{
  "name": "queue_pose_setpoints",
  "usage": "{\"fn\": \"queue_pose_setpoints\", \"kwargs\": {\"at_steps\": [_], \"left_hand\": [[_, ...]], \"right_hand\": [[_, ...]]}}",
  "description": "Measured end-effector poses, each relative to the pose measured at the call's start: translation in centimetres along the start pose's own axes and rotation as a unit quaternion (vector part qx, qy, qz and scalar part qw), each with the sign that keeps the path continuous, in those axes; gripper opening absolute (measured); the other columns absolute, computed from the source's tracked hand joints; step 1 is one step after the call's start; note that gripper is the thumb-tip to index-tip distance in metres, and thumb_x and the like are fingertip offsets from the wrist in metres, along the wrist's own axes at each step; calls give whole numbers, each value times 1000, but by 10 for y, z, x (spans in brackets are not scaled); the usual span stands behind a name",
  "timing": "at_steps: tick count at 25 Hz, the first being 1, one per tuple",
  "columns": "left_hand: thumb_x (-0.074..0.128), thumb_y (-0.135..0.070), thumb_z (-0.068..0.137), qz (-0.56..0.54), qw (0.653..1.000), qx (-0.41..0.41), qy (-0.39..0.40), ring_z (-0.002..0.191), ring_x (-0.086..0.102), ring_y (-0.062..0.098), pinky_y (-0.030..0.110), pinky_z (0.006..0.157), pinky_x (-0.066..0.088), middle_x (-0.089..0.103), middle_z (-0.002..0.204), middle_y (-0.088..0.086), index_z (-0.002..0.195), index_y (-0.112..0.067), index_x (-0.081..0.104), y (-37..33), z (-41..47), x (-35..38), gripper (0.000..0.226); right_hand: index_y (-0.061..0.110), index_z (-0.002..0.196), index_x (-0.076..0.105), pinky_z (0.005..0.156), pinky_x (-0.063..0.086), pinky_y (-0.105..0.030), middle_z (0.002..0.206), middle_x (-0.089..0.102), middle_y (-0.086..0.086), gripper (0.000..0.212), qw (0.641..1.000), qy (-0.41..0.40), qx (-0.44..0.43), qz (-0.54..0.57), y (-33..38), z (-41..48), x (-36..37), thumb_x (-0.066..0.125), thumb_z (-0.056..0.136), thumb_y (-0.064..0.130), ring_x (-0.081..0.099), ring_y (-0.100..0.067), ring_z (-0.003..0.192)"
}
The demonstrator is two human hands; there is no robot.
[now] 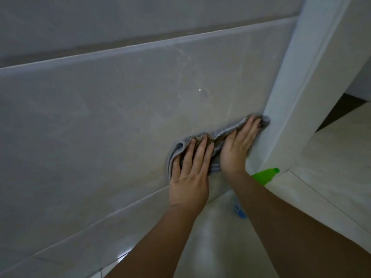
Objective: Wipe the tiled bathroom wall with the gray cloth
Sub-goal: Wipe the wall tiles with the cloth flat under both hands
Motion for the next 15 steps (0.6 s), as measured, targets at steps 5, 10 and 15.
{"fn": "queue_pose_setpoints", "kwargs": {"at_steps": [5,10,15], "left_hand": [[54,-18,82,-8,999,33,28,148,7,23,39,115,6,13,163,3,154,-15,29,37,-31,-11,76],[59,-20,83,19,999,22,24,147,12,26,43,113,12,22,160,8,152,-16,34,101,-73,-44,74],[60,-32,90,36,999,-25,-5,147,12,27,46,113,15,19,160,7,153,-21,30,154,-112,-70,71]], "right_hand": [[7,152,6,121,-1,-44,161,-1,-16,72,998,-24,52,17,11,-35,21,12,92,44,-3,-31,149],[-3,150,12,119,6,-55,159,5,-25,64,999,-36,-10,16,60,-92,47,20,97,31,1,-41,147],[-9,148,16,119,7,-56,156,8,-31,65,998,-18,-63,-14,99,-145,66,26,96,27,3,-47,145]]}}
Point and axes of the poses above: each hand's wrist, its own z-axis towards the middle knuckle, its own x-axis out of the palm, y = z × x, the point moved 2 cm from there along z, towards the middle knuckle
